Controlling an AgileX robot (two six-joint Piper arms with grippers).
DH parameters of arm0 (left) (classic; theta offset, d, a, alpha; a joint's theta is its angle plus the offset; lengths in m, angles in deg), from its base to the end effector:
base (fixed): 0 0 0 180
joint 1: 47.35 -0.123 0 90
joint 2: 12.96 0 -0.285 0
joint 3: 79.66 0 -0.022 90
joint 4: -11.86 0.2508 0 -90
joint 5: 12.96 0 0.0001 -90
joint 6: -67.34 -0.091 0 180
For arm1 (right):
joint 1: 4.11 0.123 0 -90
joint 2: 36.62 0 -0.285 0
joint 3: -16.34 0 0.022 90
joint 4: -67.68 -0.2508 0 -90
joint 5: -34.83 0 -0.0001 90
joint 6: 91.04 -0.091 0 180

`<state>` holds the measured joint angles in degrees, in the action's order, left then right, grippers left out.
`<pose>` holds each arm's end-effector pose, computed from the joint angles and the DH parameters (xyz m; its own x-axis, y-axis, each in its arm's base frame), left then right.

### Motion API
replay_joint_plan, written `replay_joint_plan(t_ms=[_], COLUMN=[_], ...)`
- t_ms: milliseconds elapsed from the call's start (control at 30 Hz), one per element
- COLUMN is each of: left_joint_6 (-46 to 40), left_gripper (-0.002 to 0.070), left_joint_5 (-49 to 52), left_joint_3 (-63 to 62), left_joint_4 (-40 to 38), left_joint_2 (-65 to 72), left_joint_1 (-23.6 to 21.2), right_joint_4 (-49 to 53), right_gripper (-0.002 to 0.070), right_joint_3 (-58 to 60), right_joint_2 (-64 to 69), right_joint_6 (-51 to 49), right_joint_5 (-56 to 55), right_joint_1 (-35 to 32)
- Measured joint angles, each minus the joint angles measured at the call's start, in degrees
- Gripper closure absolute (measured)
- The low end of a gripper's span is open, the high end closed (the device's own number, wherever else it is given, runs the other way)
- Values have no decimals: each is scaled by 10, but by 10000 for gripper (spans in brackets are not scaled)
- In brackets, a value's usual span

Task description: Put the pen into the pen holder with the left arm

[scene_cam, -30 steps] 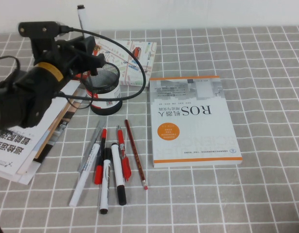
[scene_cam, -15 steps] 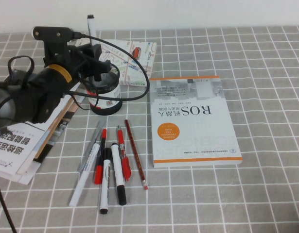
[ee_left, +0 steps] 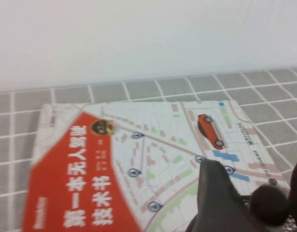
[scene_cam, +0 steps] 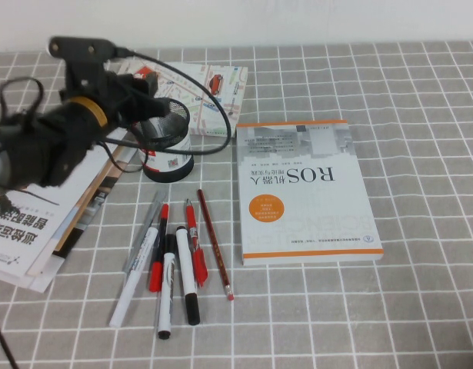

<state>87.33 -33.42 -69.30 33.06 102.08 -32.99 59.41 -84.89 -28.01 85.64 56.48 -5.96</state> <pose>0.4084 -0.1164 0.2286 -0.2707 0.0690 -0.9602 0.3635 0.9309 -0.0356 0.0539 0.0031 0.1697 -0.3200 0.2012 -0.9258 0.0440 0.9793 0.1976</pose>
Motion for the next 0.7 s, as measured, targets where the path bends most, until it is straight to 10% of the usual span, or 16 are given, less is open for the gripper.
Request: replay_joint_plan(t_ms=[300, 700], left_joint_6=[0, 6], left_gripper=[645, 675], left_joint_5=[175, 258], left_joint_3=[43, 285], left_joint_4=[6, 5], left_joint_2=[-190, -574], left_joint_1=[8, 10], right_joint_4=[0, 0], right_gripper=[691, 691], right_joint_3=[0, 0], right_joint_2=[0, 0], right_joint_6=[0, 0], right_joint_5=[0, 0], right_joint_1=[0, 0])
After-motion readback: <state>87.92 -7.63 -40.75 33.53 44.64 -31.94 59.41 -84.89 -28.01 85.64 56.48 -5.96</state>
